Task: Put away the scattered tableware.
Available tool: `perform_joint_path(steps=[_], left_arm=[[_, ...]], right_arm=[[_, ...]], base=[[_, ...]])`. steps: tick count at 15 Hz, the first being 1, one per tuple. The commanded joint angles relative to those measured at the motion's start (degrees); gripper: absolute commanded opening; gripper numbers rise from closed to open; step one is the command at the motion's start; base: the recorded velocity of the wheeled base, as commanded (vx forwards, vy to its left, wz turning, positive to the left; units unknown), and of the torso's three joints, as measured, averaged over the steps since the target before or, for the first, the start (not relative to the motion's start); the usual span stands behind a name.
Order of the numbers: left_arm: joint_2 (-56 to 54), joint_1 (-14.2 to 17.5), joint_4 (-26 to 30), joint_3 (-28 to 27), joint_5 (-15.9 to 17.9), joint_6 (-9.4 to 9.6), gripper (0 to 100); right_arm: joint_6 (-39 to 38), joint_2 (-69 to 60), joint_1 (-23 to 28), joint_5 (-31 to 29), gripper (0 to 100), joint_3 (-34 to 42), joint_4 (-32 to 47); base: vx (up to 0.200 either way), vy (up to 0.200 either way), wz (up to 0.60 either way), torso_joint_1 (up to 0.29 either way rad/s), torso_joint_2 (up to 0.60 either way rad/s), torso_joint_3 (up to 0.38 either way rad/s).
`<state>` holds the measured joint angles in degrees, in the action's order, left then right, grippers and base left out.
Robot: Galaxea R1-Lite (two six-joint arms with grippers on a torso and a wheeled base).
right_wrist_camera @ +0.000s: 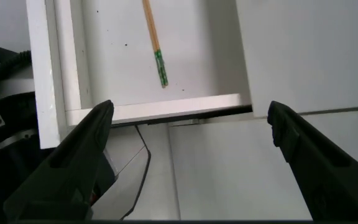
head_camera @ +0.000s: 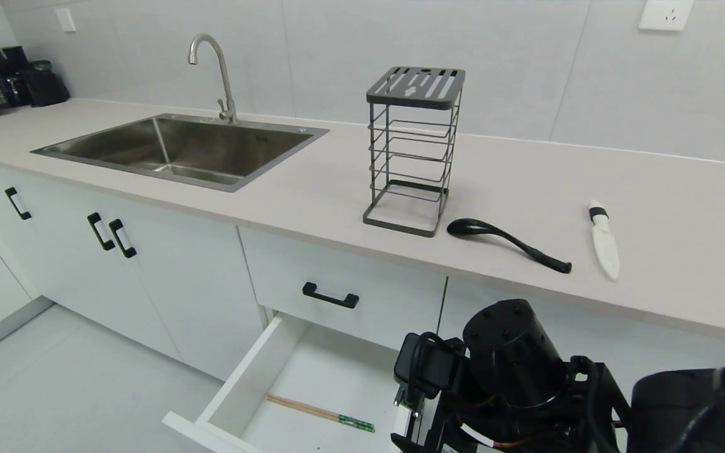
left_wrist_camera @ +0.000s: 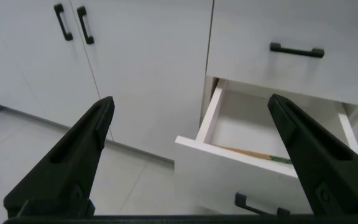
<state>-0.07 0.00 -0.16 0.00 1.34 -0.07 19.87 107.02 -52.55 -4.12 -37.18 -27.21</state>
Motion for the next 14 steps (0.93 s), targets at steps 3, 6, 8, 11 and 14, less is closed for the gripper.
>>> perform_joint_path(steps=[3,6,8,11,14], left_arm=[[0.1,0.0,0.0,0.0,0.0,-0.01,100],[0.1,0.0,0.0,0.0,0.0,-0.01,100],[0.1,0.0,0.0,0.0,0.0,-0.01,100],[0.1,0.0,0.0,0.0,0.0,-0.01,100],[0.1,0.0,0.0,0.0,0.0,-0.01,100]], right_arm=[[0.1,0.6,0.0,0.0,100,-0.6,0.0],[-0.1,1.0,0.0,0.0,100,-0.9,0.0],[-0.2,1.8,0.1,0.0,100,-1.8,0.0],[-0.2,2.8,0.1,0.0,100,-3.3,0.2],[-0.2,3.2,0.2,0.0,100,-3.4,0.4]], base=[[0.0,0.0,0.0,0.093,-0.48,-0.219],[0.0,0.0,0.0,0.374,-0.48,-0.229],[0.0,0.0,0.0,0.337,-0.48,-0.247],[0.0,0.0,0.0,0.287,-0.51,-0.246],[0.0,0.0,0.0,0.282,-0.53,-0.258]])
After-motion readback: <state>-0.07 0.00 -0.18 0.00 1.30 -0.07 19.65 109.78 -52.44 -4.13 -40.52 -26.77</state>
